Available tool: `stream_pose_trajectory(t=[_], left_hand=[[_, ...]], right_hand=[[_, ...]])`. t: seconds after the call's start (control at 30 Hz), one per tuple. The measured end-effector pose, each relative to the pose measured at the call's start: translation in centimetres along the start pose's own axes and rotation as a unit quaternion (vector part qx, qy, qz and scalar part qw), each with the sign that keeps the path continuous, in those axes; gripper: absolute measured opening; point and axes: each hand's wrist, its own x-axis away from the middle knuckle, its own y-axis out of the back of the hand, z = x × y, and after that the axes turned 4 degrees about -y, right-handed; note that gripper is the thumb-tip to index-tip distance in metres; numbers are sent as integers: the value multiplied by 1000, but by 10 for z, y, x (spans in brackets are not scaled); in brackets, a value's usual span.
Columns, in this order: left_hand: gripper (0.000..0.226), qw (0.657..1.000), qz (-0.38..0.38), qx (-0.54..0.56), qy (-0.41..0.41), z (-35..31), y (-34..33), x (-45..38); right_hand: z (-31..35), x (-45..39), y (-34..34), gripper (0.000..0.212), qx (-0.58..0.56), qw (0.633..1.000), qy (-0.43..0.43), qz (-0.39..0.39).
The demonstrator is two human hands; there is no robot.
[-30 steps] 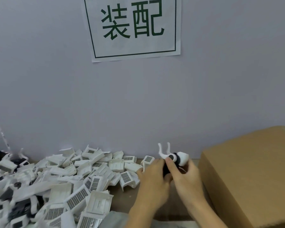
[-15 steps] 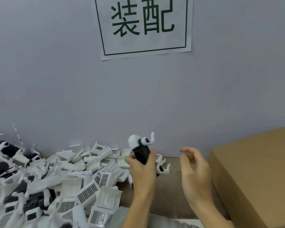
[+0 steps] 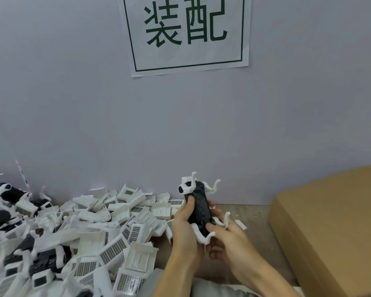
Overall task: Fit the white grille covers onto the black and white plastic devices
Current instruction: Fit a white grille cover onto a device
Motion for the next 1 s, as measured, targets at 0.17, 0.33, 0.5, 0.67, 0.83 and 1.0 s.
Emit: stream_pose_trajectory(t=[0.17, 0.33, 0.5, 0.67, 0.83, 1.0], left_hand=[[42, 999, 4, 46, -7, 1, 3, -4], [50, 1000, -3, 24, -11, 3, -1, -3], [38, 996, -18, 86, 5, -13, -4, 2], [31, 975, -123, 120, -141, -63, 15, -8], [40, 953, -202, 77, -211, -97, 32, -10], [54, 947, -230, -14, -223, -93, 33, -11]], right_hand=[[2, 4, 0, 31, 16, 1000, -3, 21], [3, 1, 1, 25, 45, 999, -23, -21], [6, 7, 0, 29, 6, 999, -12, 30], [5, -12, -11, 24, 296, 952, 15, -77], [-6, -46, -49, 34, 533, 842, 41, -67], [-23, -60, -72, 46, 675, 728, 45, -110]])
